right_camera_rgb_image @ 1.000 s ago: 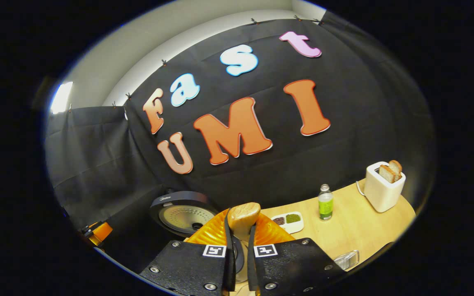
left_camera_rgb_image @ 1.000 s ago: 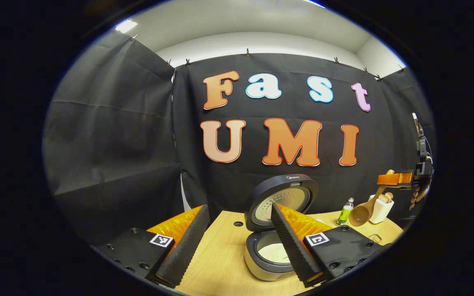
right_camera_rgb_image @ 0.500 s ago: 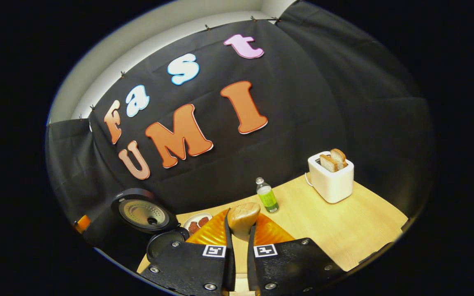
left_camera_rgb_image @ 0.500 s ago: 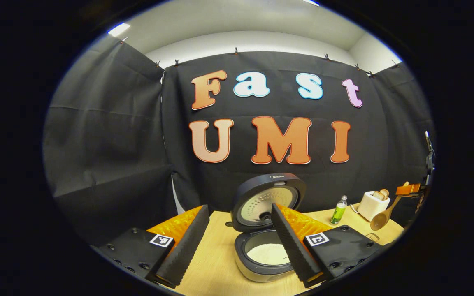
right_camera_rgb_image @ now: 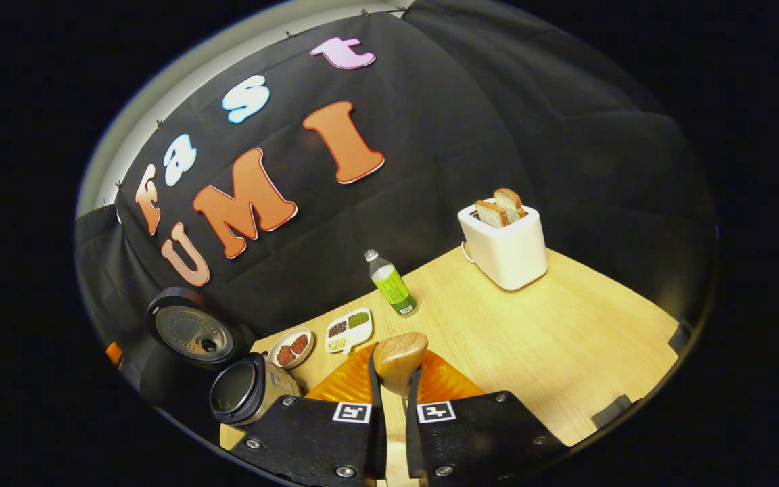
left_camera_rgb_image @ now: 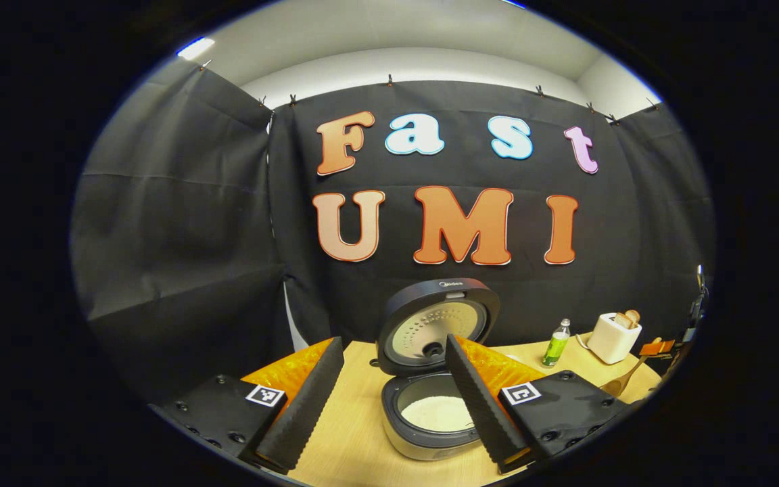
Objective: Close the left gripper, press the button to open the rice cooker; take a wooden spoon from the chopstick holder with the right hand, scoop a spoonful of rice and pour it into the rice cooker, then put the wooden spoon back into the chopstick holder.
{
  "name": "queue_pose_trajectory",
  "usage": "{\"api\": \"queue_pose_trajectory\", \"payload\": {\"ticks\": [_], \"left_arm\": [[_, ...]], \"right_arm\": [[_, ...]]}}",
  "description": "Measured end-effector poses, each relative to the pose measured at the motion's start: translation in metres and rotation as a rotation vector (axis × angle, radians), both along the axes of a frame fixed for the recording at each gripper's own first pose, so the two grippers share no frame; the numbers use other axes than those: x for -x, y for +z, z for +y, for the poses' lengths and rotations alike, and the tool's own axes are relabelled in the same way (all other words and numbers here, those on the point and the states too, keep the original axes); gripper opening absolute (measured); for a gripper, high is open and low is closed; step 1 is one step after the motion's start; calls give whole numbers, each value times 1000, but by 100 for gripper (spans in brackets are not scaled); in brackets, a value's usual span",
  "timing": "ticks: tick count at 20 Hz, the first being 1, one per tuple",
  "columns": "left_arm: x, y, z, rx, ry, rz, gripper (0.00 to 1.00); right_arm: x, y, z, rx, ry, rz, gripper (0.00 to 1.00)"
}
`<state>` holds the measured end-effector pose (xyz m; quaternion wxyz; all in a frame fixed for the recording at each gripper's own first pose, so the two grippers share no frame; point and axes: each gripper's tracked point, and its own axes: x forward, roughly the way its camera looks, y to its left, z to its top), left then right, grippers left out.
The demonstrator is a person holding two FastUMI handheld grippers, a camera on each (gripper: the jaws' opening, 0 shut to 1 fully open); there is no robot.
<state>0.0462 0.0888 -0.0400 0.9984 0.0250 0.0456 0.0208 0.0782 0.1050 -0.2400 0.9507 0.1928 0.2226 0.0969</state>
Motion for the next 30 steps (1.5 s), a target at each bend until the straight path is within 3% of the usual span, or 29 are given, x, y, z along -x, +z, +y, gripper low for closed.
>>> {"api": "queue_pose_trajectory", "payload": {"ticks": [10, 14, 17, 23, 30], "left_arm": [[11, -7, 11, 41, 34, 24, 98], [9, -8, 5, 37, 21, 27, 97], [4, -7, 0, 22, 5, 28, 97], [-4, -10, -13, 52, -27, 29, 97], [-35, 19, -34, 75, -56, -6, 97]], "right_arm": [[-10, -42, -15, -106, 1, 83, 12], [-14, -36, -38, -89, -67, 74, 28], [-16, -22, -56, -24, -100, 57, 59], [-16, 49, -85, 115, -147, -63, 92], [7, 167, -75, 256, -113, -286, 95]]}}
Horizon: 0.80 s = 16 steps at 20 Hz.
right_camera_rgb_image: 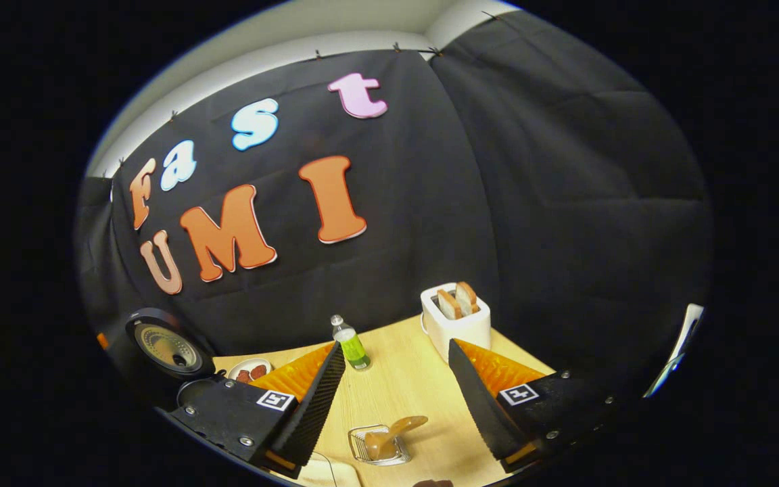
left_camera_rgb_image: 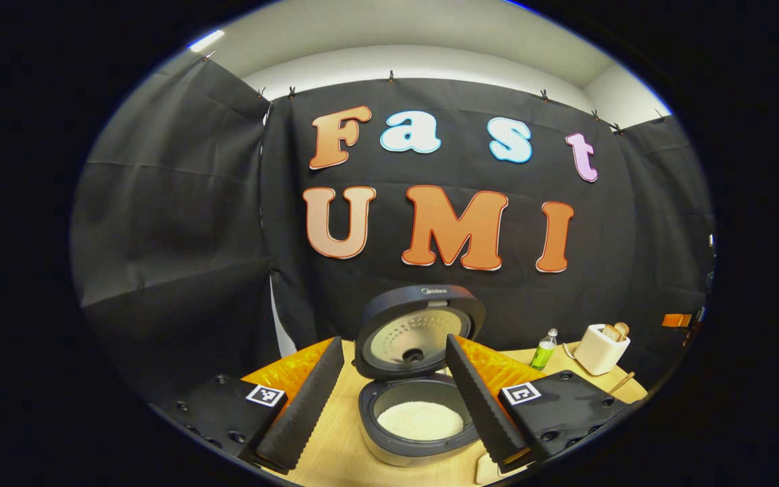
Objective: Close the left gripper, press the button to open the rice cooker; take a wooden spoon from the chopstick holder with the right hand, scoop a spoonful of rice and pour it into the rice cooker, then put the wooden spoon back into the chopstick holder.
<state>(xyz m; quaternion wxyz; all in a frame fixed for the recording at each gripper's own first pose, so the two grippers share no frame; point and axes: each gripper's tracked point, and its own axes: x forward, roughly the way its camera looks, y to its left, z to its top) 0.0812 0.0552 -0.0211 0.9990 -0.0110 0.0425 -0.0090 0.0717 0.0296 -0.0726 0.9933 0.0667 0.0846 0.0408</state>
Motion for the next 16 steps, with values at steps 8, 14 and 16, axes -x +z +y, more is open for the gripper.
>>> {"api": "queue_pose_trajectory", "payload": {"ticks": [8, 14, 16], "left_arm": [[-94, 80, -30, 16, -56, -37, 99], [-166, 72, -45, -27, -44, 72, 97], [-188, 55, -51, -37, -42, 126, 96]], "right_arm": [[35, 67, 21, 82, 51, -125, 94], [44, 81, 21, 139, 34, -155, 95], [47, 84, 25, 128, 44, -160, 95]]}}
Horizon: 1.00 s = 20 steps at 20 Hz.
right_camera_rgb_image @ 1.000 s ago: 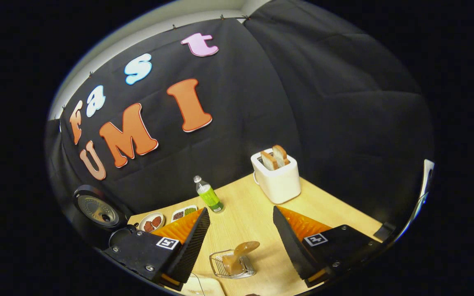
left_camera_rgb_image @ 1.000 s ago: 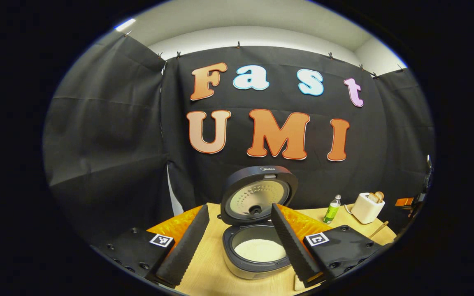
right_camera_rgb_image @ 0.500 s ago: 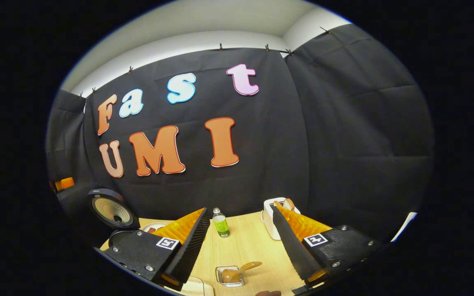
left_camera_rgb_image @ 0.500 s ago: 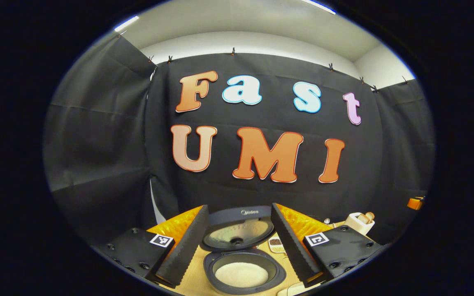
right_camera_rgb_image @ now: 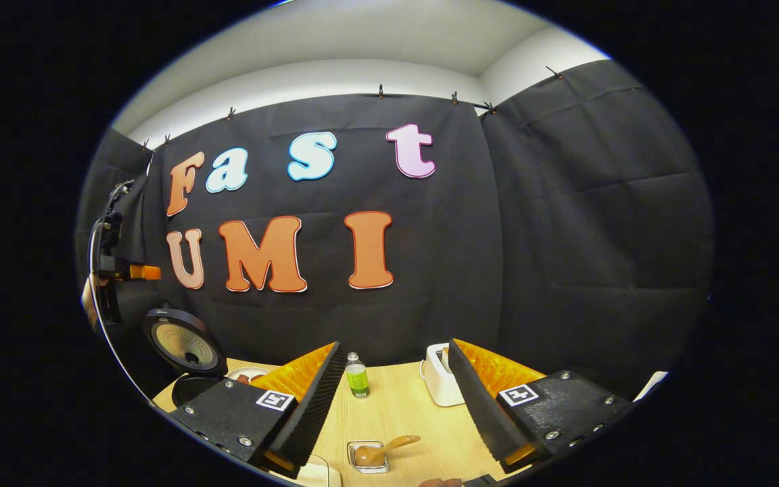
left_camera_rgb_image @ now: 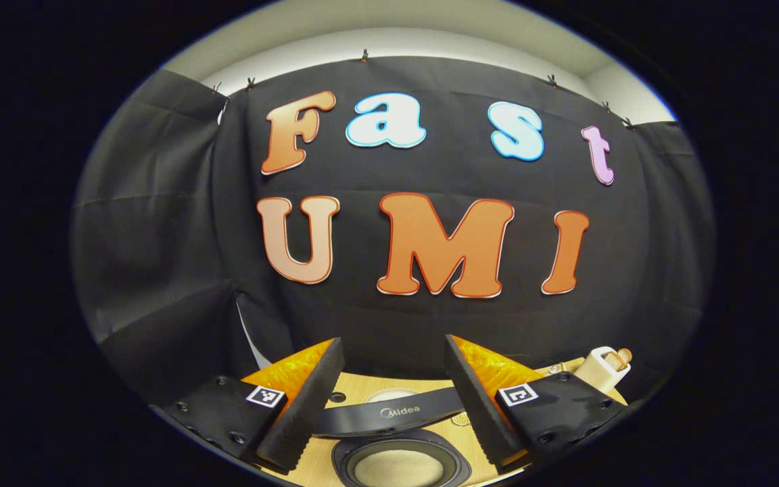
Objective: Close the left gripper, press the button to open the rice cooker; take a wooden spoon from the chopstick holder with the right hand, scoop a spoonful of rice and pour it into the rice cooker, then put the wooden spoon back into the chopstick holder.
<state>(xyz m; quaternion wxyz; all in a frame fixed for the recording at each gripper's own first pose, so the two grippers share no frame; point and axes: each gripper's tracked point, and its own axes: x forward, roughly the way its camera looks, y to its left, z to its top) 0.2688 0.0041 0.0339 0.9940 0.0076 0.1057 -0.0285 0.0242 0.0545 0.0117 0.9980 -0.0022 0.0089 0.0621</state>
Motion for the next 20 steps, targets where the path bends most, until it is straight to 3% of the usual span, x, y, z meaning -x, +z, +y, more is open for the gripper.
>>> {"api": "queue_pose_trajectory", "payload": {"ticks": [7, 9, 15, 20], "left_arm": [[-30, -85, 10, -27, 38, 176, 100], [-26, -85, 8, -7, 37, 144, 98], [30, -105, -7, 29, 16, 154, 100], [91, -142, -25, -43, -24, 151, 99]], "right_arm": [[4, 4, -3, -31, 2, -4, 95], [3, 1, -7, -44, -6, 5, 95], [1, -5, 1, -55, 18, 24, 95], [-3, -17, 17, -64, 51, 52, 95]]}}
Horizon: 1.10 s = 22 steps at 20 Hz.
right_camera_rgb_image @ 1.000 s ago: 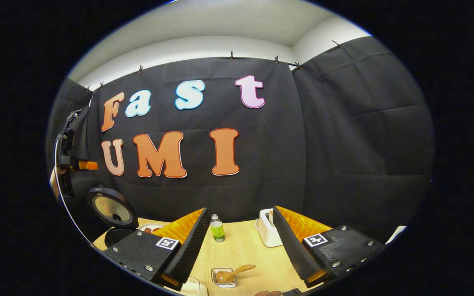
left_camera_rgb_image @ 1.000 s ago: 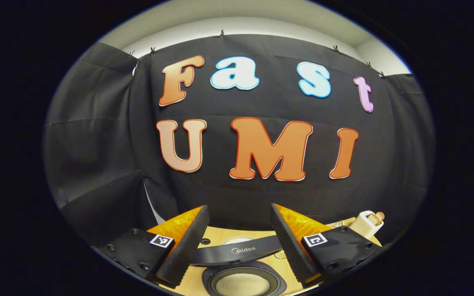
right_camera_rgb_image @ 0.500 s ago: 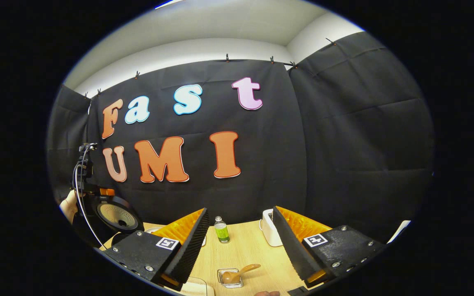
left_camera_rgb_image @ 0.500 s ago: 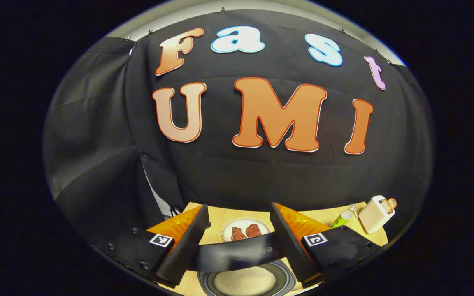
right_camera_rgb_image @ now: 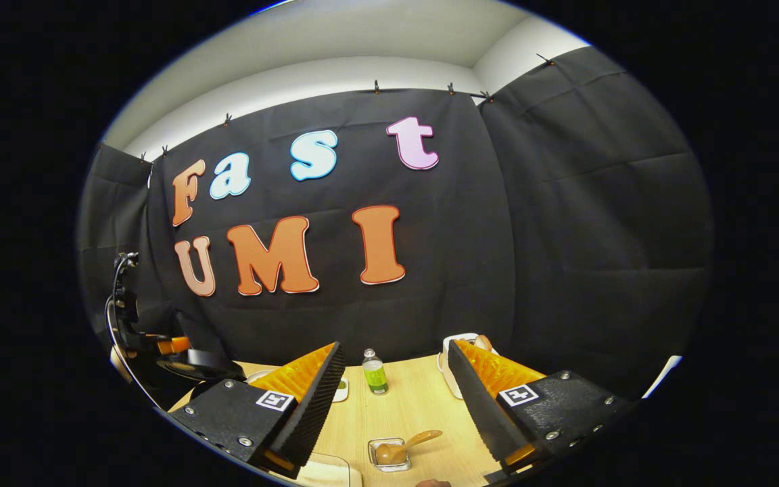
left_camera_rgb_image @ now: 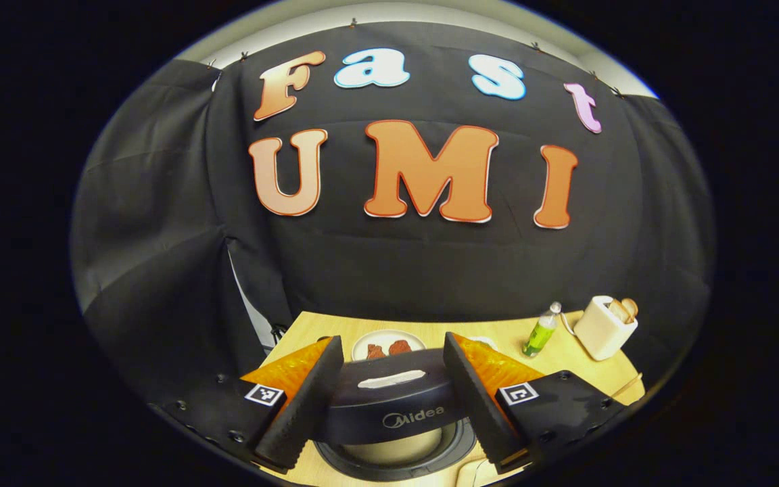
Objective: Close the left gripper, press the button to open the rice cooker; take a wooden spoon from the chopstick holder with the right hand, scoop a spoonful of rice and pour it into the rice cooker, then put the wooden spoon back into the chopstick holder.
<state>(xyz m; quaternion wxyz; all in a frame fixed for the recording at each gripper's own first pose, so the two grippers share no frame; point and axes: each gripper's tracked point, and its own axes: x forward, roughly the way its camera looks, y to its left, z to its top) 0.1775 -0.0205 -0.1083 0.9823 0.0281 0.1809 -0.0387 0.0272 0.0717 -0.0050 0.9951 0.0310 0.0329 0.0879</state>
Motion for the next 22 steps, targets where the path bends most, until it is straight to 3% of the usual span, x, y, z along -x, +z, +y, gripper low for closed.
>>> {"api": "queue_pose_trajectory", "payload": {"ticks": [3, 8, 10, 11, 14, 15, 16, 18, 21, 22], "left_arm": [[24, -21, -4, -21, -1, -7, 100], [55, -72, -5, 79, 18, 51, 100], [60, -83, -7, 30, 1, 30, 94], [62, -88, -9, 14, -2, 18, 99], [68, -102, -7, 34, 9, 22, 99], [70, -104, -8, 26, 6, 20, 94], [71, -105, -9, 13, 2, 9, 100], [72, -110, -8, 10, 6, 1, 99], [77, -139, -10, -16, 21, 62, 94], [82, -142, -9, -32, 27, 76, 100]], "right_arm": [[0, -4, 8, 1, 21, 9, 95], [7, -15, 14, 14, 37, 31, 95], [10, -22, 14, 14, 36, 51, 95], [12, -24, 13, 11, 39, 59, 95], [15, -35, 16, 2, 46, 86, 95], [18, -39, 17, 3, 50, 96, 95], [19, -41, 18, 6, 52, 103, 95], [21, -45, 16, 10, 51, 110, 95], [25, -52, 14, 2, 50, 128, 95], [26, -54, 13, 0, 47, 133, 95]]}}
